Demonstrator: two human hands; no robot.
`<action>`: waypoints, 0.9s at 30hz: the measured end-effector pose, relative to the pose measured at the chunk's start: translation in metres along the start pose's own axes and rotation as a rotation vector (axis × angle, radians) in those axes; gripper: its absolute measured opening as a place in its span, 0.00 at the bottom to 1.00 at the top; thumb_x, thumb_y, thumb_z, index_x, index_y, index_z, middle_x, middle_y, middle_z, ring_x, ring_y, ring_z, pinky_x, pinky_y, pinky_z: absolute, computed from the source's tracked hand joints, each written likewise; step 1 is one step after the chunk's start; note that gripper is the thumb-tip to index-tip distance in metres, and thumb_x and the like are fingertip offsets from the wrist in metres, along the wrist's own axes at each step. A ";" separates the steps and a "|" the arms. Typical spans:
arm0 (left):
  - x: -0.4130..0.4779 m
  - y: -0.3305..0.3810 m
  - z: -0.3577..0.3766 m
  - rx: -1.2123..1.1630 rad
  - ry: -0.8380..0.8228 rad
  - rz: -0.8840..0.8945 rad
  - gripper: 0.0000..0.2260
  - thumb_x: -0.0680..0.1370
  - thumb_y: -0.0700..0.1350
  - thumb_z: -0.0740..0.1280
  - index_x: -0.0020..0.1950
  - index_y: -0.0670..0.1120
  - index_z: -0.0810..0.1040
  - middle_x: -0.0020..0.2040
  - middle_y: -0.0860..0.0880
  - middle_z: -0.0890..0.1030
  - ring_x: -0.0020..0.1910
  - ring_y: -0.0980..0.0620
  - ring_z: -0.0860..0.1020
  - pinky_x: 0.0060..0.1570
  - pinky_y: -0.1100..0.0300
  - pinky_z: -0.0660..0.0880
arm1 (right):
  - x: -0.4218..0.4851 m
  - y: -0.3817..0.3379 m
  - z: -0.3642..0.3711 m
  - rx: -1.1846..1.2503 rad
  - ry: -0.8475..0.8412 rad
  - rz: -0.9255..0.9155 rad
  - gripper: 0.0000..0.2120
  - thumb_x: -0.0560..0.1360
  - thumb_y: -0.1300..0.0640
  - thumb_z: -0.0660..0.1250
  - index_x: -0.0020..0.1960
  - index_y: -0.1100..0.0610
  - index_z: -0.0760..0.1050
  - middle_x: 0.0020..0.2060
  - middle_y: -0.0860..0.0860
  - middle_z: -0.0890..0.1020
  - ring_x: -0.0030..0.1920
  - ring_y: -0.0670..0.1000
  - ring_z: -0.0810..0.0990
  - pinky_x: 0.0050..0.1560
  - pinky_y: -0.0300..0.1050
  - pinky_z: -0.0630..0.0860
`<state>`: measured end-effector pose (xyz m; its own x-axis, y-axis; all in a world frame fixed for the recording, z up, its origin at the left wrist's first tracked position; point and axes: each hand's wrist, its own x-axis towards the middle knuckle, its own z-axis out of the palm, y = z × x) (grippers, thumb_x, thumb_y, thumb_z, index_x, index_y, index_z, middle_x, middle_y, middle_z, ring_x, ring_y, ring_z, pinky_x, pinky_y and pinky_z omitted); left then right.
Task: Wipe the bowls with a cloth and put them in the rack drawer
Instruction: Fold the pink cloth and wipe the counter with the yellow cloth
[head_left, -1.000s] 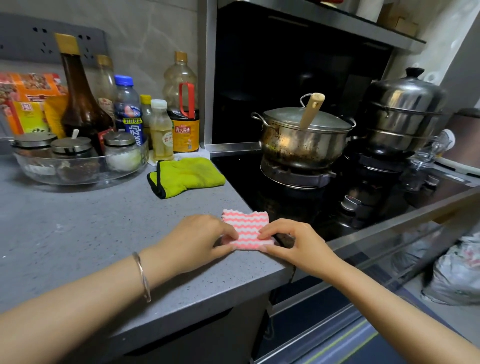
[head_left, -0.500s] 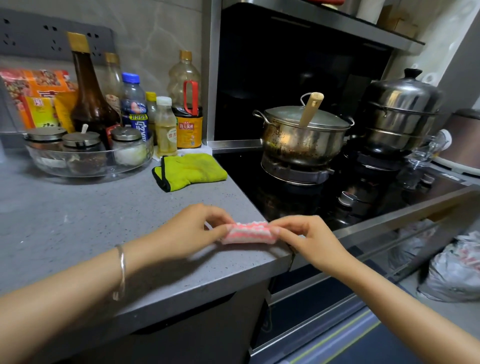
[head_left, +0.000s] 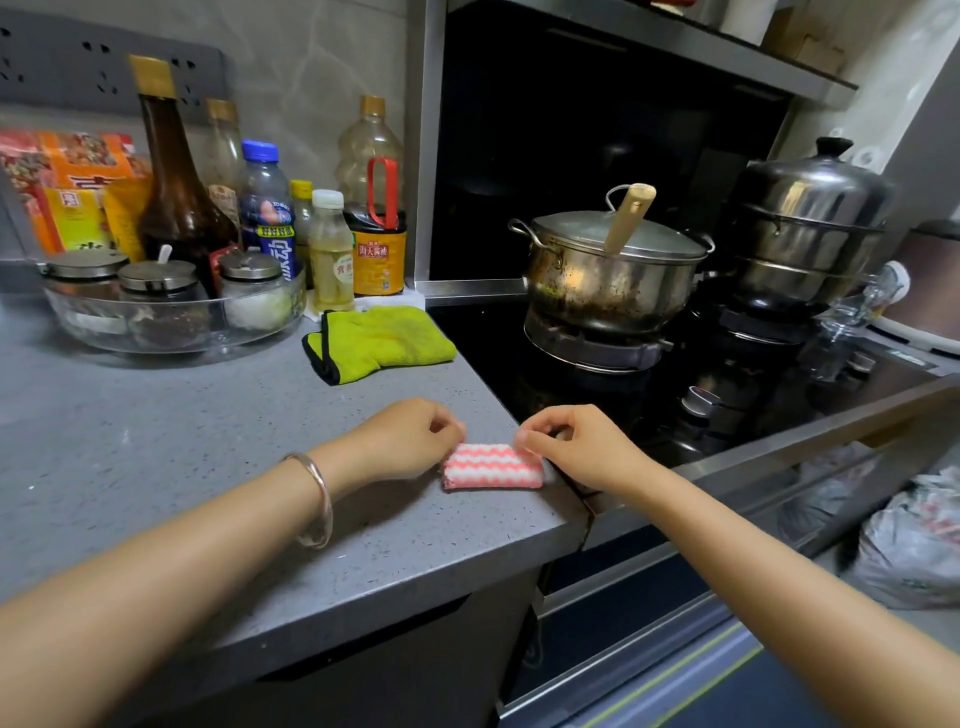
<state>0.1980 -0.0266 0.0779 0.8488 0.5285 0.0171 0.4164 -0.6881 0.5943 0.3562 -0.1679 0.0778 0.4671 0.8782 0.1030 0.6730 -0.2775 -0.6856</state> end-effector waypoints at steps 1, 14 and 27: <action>0.002 0.003 -0.001 0.013 -0.042 -0.005 0.13 0.81 0.51 0.61 0.51 0.44 0.80 0.46 0.42 0.84 0.35 0.52 0.76 0.39 0.60 0.70 | 0.002 -0.003 -0.002 0.030 -0.070 0.019 0.08 0.76 0.52 0.69 0.52 0.54 0.82 0.41 0.45 0.81 0.36 0.36 0.75 0.41 0.31 0.70; -0.012 0.012 -0.028 -0.061 -0.265 0.054 0.08 0.75 0.51 0.71 0.49 0.50 0.76 0.42 0.55 0.77 0.39 0.57 0.74 0.40 0.66 0.68 | 0.004 -0.032 -0.017 0.113 -0.443 0.032 0.09 0.72 0.56 0.74 0.47 0.60 0.78 0.40 0.50 0.79 0.43 0.46 0.76 0.47 0.38 0.70; -0.134 -0.159 -0.191 -0.937 0.236 -0.382 0.09 0.79 0.43 0.65 0.58 0.46 0.79 0.46 0.48 0.85 0.42 0.54 0.84 0.38 0.65 0.80 | 0.089 -0.229 0.152 0.939 -0.536 0.223 0.05 0.78 0.60 0.65 0.52 0.57 0.77 0.44 0.54 0.80 0.38 0.46 0.81 0.36 0.35 0.80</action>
<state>-0.0439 0.1071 0.1341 0.5862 0.7833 -0.2068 0.1383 0.1548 0.9782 0.1562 0.0332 0.1347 0.0614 0.9633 -0.2614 -0.2049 -0.2441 -0.9478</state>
